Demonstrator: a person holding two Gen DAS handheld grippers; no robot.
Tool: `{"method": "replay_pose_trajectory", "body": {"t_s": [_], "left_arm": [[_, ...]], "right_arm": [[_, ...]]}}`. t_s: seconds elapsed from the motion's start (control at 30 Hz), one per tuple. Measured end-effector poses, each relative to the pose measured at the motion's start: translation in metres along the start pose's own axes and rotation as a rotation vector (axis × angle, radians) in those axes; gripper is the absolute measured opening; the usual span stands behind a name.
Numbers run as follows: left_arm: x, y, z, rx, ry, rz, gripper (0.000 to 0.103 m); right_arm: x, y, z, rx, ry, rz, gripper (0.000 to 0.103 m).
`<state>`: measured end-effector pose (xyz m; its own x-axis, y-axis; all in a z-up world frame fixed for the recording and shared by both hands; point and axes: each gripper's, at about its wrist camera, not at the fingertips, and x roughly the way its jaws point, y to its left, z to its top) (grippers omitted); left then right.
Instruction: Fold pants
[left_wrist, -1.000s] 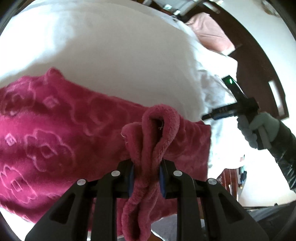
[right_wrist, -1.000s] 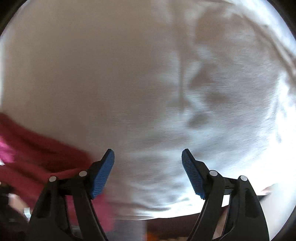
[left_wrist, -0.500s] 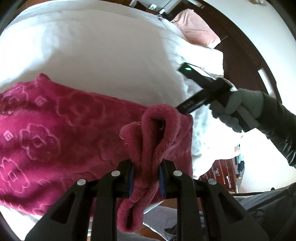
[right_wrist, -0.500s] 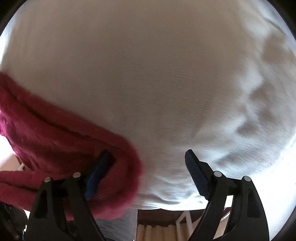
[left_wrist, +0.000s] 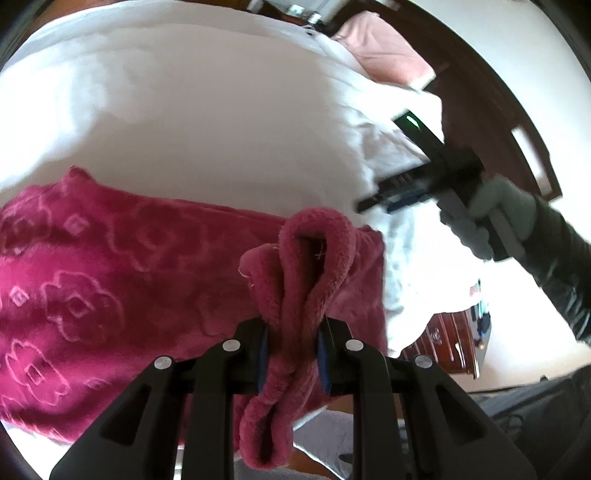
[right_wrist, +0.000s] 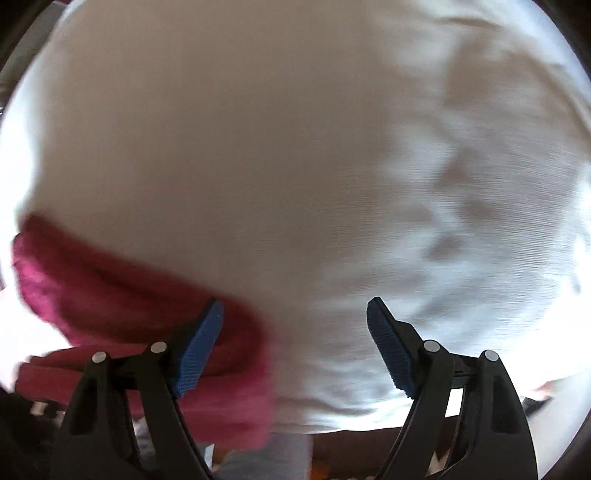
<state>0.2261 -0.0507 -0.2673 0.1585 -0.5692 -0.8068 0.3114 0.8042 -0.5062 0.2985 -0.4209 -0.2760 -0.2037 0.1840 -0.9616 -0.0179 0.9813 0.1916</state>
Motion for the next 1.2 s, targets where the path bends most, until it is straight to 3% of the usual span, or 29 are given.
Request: {"method": "replay_pose_trajectory", "body": {"t_s": [0.1,0.23,0.3,0.43,0.6,0.67,0.83,0.93,0.97,1.03,1.2], "left_arm": [[-0.001,-0.02,-0.005,0.044,0.013,-0.017,0.02],[-0.004,-0.032,-0.011,0.054,0.009,-0.033,0.02],[-0.005,-0.033,-0.014,0.047,0.005,-0.032,0.02],[-0.003,-0.022,-0.014,0.009,-0.006,-0.007,0.02],[0.016,0.026,0.004,-0.069,-0.013,0.072,0.02],[0.029,0.045,0.012,-0.085,0.004,0.094,0.02],[0.073,0.084,0.024,-0.087,0.101,0.14,0.02],[0.074,0.094,0.024,-0.12,0.105,0.107,0.024],[0.073,0.096,0.023,-0.126,0.105,0.103,0.025],[0.069,0.1,0.023,-0.153,0.11,0.094,0.031],[0.056,0.1,0.016,-0.191,0.095,0.111,0.037]], "right_arm": [[0.013,0.026,0.004,-0.081,0.068,0.02,0.086],[0.037,0.043,0.007,-0.18,0.183,-0.104,0.086],[0.04,0.033,0.006,-0.185,0.194,-0.144,0.087],[0.023,0.0,0.011,-0.067,0.139,-0.144,0.087],[0.02,-0.016,0.0,-0.016,0.093,-0.144,0.087],[0.031,-0.012,-0.015,-0.002,0.07,-0.156,0.087],[0.002,-0.025,0.007,0.043,-0.082,-0.198,0.086],[-0.027,-0.036,-0.018,0.062,-0.194,-0.132,0.086],[-0.031,-0.03,-0.048,0.057,-0.229,-0.107,0.086],[-0.048,-0.024,-0.071,0.03,-0.291,-0.032,0.086],[-0.051,0.021,-0.124,-0.132,-0.308,0.17,0.086]]}}
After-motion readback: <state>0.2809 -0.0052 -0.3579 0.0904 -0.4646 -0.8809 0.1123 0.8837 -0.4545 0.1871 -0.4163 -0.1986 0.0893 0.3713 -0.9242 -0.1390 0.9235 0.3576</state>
